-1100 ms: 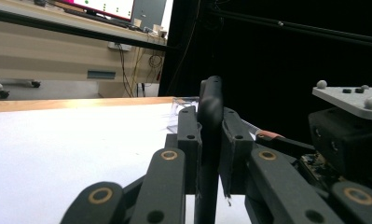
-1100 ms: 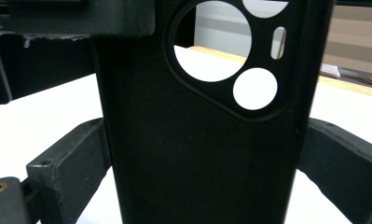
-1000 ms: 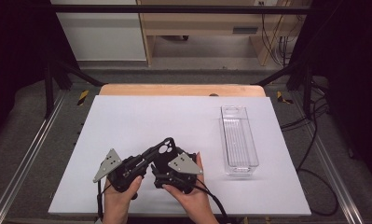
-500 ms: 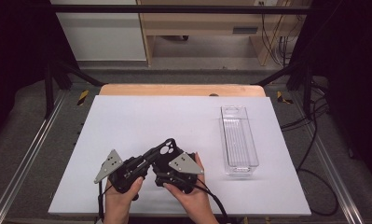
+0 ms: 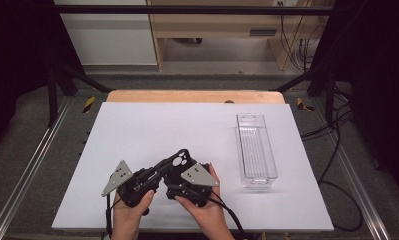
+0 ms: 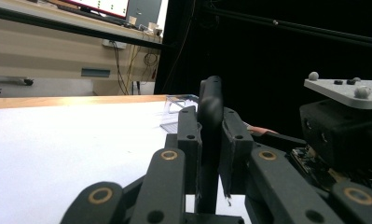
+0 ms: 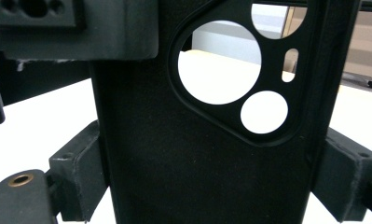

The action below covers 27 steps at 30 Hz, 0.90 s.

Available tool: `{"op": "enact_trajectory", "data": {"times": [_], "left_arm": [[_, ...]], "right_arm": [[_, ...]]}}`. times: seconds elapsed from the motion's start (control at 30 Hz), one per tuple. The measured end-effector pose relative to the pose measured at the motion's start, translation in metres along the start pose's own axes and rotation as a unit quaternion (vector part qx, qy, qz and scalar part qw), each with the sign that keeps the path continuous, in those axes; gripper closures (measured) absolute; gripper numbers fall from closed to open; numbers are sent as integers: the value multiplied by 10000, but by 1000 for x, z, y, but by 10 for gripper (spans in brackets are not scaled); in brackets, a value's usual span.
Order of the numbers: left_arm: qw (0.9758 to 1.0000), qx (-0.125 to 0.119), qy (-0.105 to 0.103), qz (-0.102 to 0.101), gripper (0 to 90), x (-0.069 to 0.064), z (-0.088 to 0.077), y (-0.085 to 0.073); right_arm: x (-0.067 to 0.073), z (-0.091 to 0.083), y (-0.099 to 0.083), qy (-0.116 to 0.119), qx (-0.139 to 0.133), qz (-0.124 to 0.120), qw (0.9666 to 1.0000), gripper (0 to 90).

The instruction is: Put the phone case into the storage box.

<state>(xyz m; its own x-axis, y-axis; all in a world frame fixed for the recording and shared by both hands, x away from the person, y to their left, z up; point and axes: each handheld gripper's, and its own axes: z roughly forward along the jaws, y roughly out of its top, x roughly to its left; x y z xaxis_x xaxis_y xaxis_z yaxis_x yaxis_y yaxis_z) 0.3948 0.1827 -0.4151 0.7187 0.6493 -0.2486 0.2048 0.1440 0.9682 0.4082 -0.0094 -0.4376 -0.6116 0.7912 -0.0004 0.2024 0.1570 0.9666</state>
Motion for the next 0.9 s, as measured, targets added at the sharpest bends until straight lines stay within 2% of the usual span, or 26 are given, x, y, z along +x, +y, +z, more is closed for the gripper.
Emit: {"op": "enact_trajectory", "data": {"times": [0.23,0.43,0.5,0.6,0.73,0.83,0.9], "left_arm": [[10000,1,-3,3,805,-1,0,1],[9999,8,-41,-148,800,1,0,1],[9998,-7,-73,-200,785,1,1,1],[9997,-95,-9,-244,670,3,0,4],[9996,-207,126,-167,562,6,-4,10],[9990,-234,371,-78,476,13,-7,14],[9984,-131,556,-7,410,20,-9,15]], "right_arm": [[0,-1,2,38,71,47,10000,131],[-1,-2,4,75,237,97,9996,142],[-1,-2,5,123,293,195,9993,144],[-6,-2,5,48,367,261,9990,144],[-18,-4,6,-102,361,379,9986,145],[-25,-6,6,-204,354,466,9981,144],[-28,-6,6,-241,339,524,9978,144]]}}
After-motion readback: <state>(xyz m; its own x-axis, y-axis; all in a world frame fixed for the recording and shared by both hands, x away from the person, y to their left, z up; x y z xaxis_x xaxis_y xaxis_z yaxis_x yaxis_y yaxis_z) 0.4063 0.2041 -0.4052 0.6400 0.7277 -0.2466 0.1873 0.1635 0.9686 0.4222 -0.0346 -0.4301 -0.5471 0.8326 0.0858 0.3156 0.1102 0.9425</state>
